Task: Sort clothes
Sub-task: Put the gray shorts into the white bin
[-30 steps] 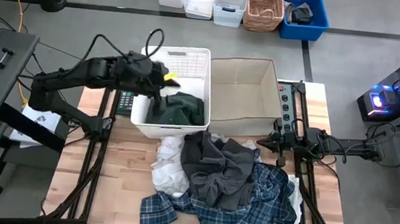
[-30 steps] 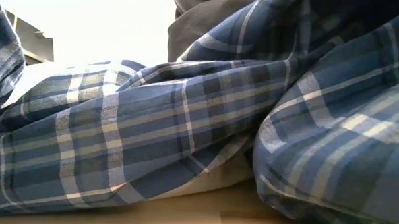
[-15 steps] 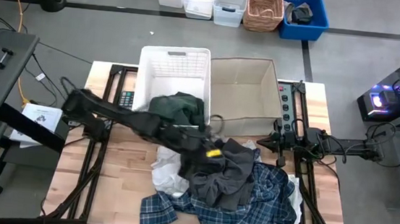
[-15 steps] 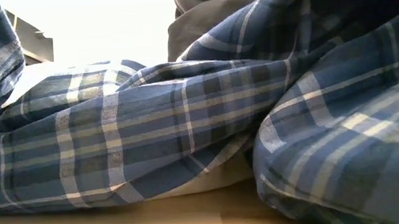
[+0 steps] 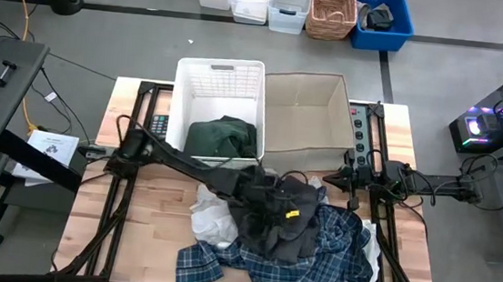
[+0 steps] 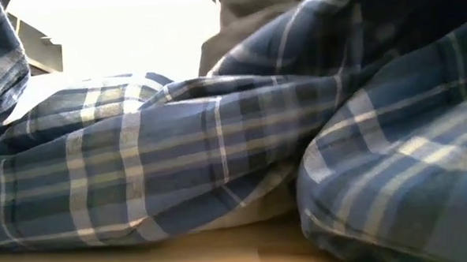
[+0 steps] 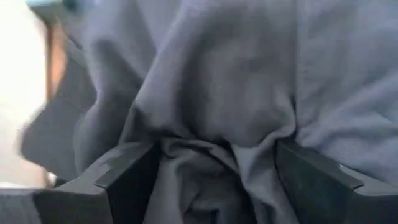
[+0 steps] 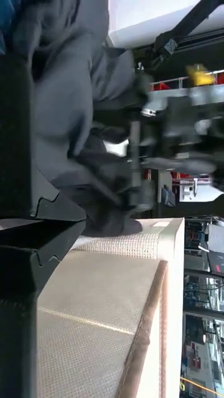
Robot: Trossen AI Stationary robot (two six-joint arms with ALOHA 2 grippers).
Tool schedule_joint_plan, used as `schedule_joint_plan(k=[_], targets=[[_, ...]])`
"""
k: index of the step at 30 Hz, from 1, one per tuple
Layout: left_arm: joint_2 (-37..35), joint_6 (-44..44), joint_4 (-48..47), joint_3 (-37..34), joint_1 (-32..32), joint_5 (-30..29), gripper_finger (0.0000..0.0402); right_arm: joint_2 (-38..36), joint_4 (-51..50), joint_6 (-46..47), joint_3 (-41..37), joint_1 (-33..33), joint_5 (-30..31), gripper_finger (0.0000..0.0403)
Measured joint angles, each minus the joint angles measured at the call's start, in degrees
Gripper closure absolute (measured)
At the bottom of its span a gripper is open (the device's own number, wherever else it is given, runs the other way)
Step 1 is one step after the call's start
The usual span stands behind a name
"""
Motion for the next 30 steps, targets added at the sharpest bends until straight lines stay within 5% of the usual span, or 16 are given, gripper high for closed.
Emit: schedule_joint_plan(k=[4,9,13,19,24,30], targets=[[3.57,0.89,-1.16,0.20,-0.83,-0.36,0.0144,0.00,-0.01,0.00,0.00,0.00,0.00,0.0402],[3.90,0.35,-1.91,0.01,-2.07,3.09,0.0357,0.00,-0.01,0.00,0.01,0.00,0.02,0.0402],[-2.40,-0.39,-3.21,-0.61,-1.82,4.89,0.0382,0.00,-0.01,0.00,0.00,0.00,0.01,0.0402],[-23.72,9.62,3.74,-0.30,-0.91,5.83,0.0388,0.00,-0.01,0.00,0.00,0.00,0.00,0.0402],[-38.12,18.74,11.81,-0.26,-0.05,-4.74,0.0388,0.00,-0.01,0.00,0.00,0.00,0.00,0.0402],[-48.43,34.05,15.23,-0.15,5.04,-32.49,0.0388,0.00,-0.01,0.00,0.02,0.00,0.00,0.0402]])
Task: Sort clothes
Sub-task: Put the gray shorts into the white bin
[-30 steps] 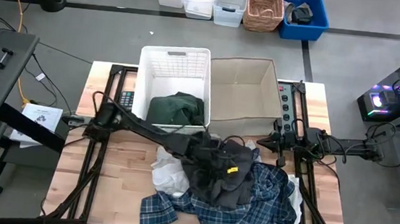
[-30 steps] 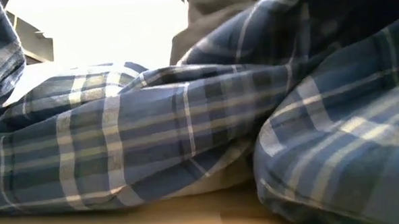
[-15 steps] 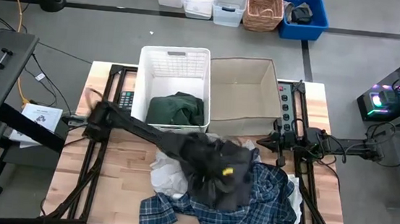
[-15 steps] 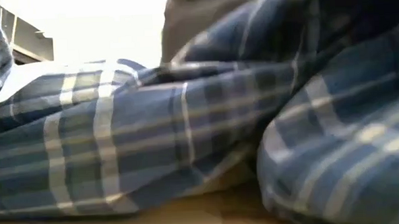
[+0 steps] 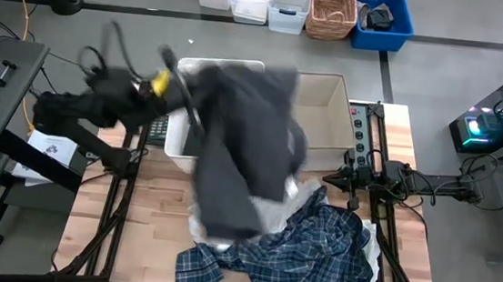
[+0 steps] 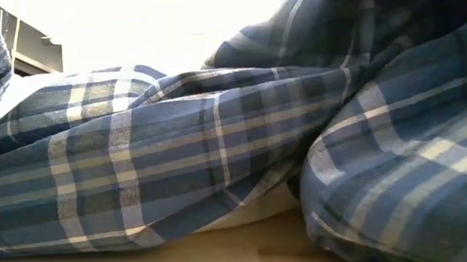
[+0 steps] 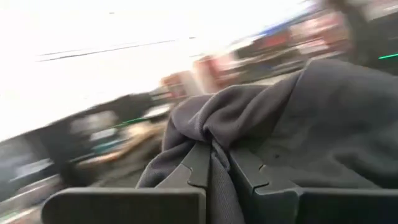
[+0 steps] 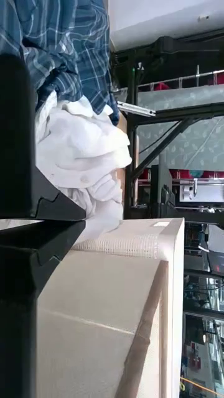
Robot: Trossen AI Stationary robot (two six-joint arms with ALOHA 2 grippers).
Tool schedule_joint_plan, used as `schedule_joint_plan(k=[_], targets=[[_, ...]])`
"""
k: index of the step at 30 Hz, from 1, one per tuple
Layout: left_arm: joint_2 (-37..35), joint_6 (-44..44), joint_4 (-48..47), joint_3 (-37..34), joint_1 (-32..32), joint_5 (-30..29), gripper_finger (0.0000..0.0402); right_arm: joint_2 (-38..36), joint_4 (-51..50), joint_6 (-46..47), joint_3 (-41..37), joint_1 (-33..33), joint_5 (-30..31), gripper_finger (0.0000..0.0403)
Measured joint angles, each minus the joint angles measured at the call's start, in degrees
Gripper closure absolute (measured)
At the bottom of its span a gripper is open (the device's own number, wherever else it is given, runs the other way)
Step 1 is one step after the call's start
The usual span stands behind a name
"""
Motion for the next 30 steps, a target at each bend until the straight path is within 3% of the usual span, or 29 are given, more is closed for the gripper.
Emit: schedule_joint_plan(k=[3,7,14,17,19,23,30], targets=[[-1.93,2.32,2.34,0.00,6.22,-4.58,0.0388,-0.01,0.00,0.00,-0.01,0.01,0.00,0.0402],[-2.48,-2.45,0.50,0.00,14.81,-3.26,0.0388,0.00,0.00,0.00,0.00,0.00,0.00,0.0402],[2.19,-21.24,-16.35,-0.08,21.44,9.75,0.0389,0.00,0.01,0.00,-0.02,0.00,0.00,0.0402],[4.73,-27.80,-18.31,-2.14,21.30,17.59,0.0389,0.00,0.00,0.00,-0.02,0.00,0.00,0.0402],[5.71,-31.21,-18.43,-4.82,19.87,19.41,0.0389,0.00,0.00,0.00,-0.01,0.00,0.01,0.0402],[5.15,-37.69,-20.91,-12.51,17.76,15.08,0.0389,0.00,0.00,0.00,-0.02,0.00,0.00,0.0402],[-2.58,-49.44,-22.98,-26.24,17.13,-0.08,0.0389,-0.01,0.00,0.00,-0.01,0.00,0.00,0.0402]])
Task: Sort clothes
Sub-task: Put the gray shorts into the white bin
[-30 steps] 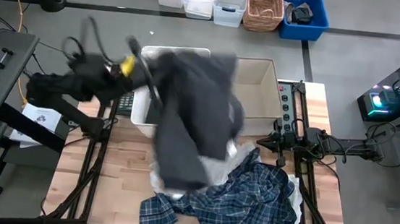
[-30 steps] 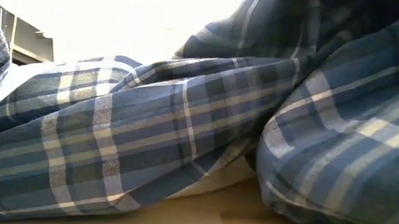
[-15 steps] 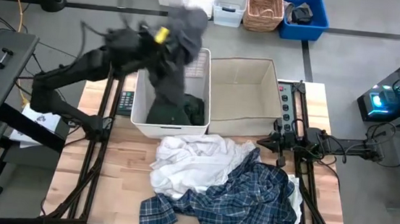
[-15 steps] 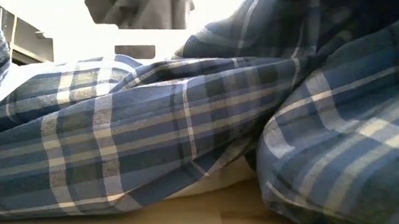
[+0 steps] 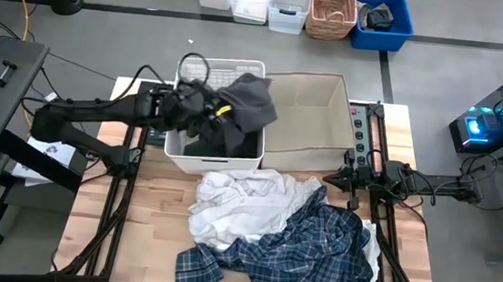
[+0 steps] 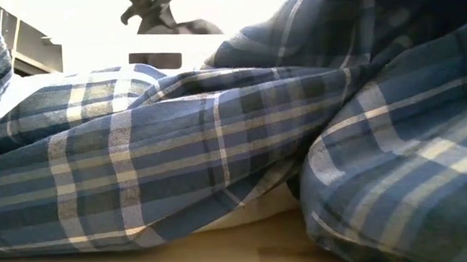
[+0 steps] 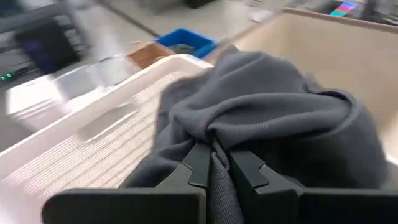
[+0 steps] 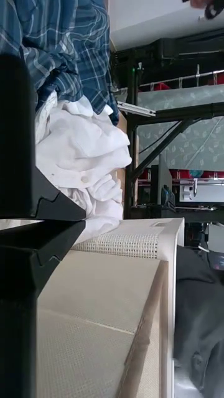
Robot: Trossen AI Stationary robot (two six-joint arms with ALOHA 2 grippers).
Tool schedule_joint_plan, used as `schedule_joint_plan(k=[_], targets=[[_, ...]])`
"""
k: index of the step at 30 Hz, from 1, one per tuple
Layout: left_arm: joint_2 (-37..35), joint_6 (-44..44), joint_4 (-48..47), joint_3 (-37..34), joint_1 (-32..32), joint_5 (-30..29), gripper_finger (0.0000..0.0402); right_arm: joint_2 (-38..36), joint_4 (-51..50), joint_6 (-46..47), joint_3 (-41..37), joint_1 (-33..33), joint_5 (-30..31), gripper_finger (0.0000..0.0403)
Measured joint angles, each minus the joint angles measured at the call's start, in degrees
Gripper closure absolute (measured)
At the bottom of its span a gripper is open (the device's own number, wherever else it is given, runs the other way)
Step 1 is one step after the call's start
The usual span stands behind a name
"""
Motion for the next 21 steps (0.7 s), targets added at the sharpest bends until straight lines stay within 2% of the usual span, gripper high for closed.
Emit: schedule_joint_plan(k=[3,7,11,16,21], targets=[[-2.09,-1.15,-0.19,-3.06,0.73,-2.60,0.0389,0.01,0.00,0.00,0.01,0.00,0.01,0.0402],[-1.24,-0.93,-5.52,-3.49,2.21,1.59,0.0371,0.01,0.00,0.00,0.01,0.00,0.00,0.0402],[-0.45,-0.43,-5.70,-3.45,2.83,4.83,0.0300,0.01,0.00,0.00,0.00,0.00,0.00,0.0402],[-0.40,5.30,-4.26,-0.82,2.89,11.77,0.0200,-0.01,0.01,0.00,-0.01,0.00,0.00,0.0402],[-0.40,9.80,-1.75,4.59,2.09,22.13,0.0133,0.00,0.00,0.00,0.00,0.00,0.00,0.0402]])
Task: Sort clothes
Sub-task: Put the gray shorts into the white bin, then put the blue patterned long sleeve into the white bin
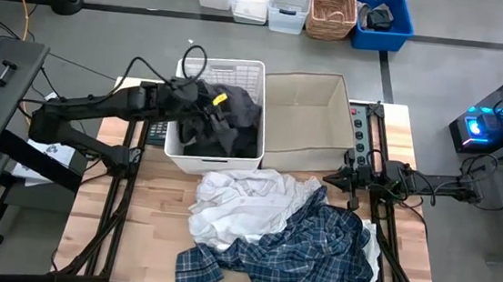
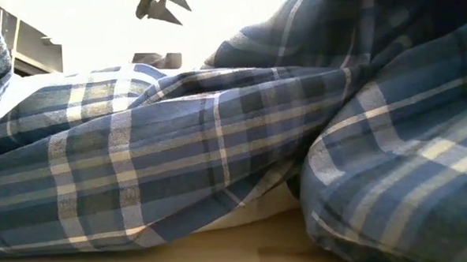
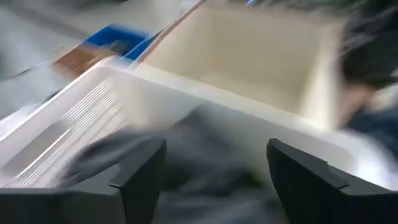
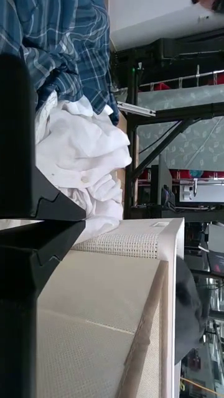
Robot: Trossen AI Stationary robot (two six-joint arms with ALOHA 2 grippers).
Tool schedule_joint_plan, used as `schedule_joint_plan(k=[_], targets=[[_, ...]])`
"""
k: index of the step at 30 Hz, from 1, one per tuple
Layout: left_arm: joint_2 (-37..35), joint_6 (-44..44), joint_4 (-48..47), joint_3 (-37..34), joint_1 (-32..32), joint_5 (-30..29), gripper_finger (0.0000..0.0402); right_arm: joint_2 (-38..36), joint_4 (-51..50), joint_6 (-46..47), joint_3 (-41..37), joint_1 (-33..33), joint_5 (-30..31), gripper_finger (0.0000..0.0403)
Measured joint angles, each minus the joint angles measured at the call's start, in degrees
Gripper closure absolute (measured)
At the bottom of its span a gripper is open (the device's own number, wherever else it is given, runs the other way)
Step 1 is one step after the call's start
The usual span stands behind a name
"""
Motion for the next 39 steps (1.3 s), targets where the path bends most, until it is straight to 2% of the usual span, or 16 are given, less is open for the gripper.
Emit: schedule_joint_plan(k=[5,8,11,15,21,26,30,34,39], targets=[[0.35,1.42,8.19,2.59,-4.05,11.74,0.0119,0.01,0.00,0.00,0.01,0.00,0.00,0.0402],[2.73,4.55,13.56,3.12,-9.99,14.51,0.0118,0.01,0.00,0.00,-0.01,0.00,0.00,0.0402],[8.03,7.81,16.10,4.05,-17.39,13.51,0.0118,-0.01,0.00,0.00,-0.01,0.00,0.00,0.0402],[18.69,10.25,22.76,6.61,-25.55,11.27,0.0118,0.00,0.00,0.00,0.00,0.00,0.01,0.0402],[37.17,8.52,31.02,16.01,-33.13,10.81,0.0117,0.01,0.02,0.00,-0.01,0.00,0.00,0.0402],[51.01,8.33,29.98,27.43,-35.94,7.04,0.0117,0.01,0.02,0.00,-0.01,0.00,0.00,0.0402],[58.70,6.16,29.63,35.06,-36.37,4.50,0.0117,0.00,0.00,0.00,0.00,0.00,0.02,0.0402],[63.04,6.03,24.31,40.52,-36.30,1.88,0.0117,0.01,0.00,0.00,-0.01,0.00,0.02,0.0402],[65.52,4.61,16.53,41.71,-36.28,0.78,0.0117,-0.01,0.00,0.00,0.00,0.00,0.00,0.0402]])
